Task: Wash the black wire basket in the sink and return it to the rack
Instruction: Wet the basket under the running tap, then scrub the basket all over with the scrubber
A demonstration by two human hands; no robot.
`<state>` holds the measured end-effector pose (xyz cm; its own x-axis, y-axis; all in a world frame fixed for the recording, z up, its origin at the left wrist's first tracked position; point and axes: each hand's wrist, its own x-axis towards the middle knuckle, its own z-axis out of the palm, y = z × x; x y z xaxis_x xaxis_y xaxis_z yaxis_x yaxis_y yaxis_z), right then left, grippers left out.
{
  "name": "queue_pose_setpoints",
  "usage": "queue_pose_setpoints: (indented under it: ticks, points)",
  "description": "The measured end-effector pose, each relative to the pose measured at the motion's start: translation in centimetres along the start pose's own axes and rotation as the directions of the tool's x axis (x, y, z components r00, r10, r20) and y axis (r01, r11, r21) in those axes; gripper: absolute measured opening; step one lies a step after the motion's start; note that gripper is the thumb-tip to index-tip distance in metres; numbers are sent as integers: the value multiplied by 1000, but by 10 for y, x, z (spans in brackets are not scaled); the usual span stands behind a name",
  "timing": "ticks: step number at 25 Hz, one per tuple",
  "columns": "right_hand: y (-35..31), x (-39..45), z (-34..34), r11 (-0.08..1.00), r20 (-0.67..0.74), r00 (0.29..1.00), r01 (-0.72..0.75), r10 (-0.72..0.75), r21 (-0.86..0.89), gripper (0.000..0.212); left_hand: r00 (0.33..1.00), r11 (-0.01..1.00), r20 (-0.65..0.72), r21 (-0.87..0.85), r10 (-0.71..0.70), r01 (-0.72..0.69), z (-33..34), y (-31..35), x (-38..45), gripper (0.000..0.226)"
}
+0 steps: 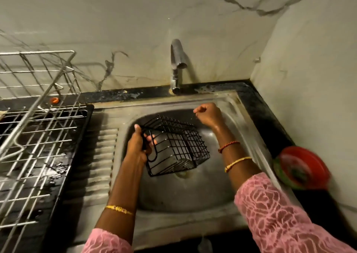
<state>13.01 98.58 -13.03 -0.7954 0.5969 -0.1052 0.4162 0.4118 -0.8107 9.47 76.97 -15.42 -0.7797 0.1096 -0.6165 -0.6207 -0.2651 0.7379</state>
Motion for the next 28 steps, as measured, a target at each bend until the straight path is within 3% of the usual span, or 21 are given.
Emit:
queue_pose_setpoints:
  ticks: [3,6,10,12,15,20,23,26,28]
  points:
    - [27,-54,-29,1000,-195,981,-6,9,14,12,999,997,26,78,22,-24,22,-10,-11,46]
    - [46,-97,-73,997,-304,952,-56,38,-51,11,999,993,32,109,44,-47,47,-15,-29,42]
    - [92,-139,-149,930,-459,878,-273,136,-246,18,991,973,43,189,128,-134,66,-24,-67,38]
    - [118,-148,-178,837,-416,871,-420,262,-351,27,984,961,49,212,172,-179,72,-31,-83,38]
    - [131,-144,-184,776,-242,888,-460,392,-431,42,974,943,73,244,216,-228,79,-41,-96,38]
    - [134,-141,-177,809,-275,892,-443,358,-386,49,967,935,33,246,254,-255,81,-45,-106,38]
    - [131,-134,-185,878,-285,913,-373,291,-299,32,968,942,-29,240,250,-237,77,-45,-108,38]
    - [134,-132,-173,863,-142,946,-323,290,-388,39,968,945,-67,244,243,-220,74,-50,-108,38]
    - [137,-134,-173,883,-133,957,-289,257,-370,37,967,946,-90,248,237,-209,70,-54,-108,39]
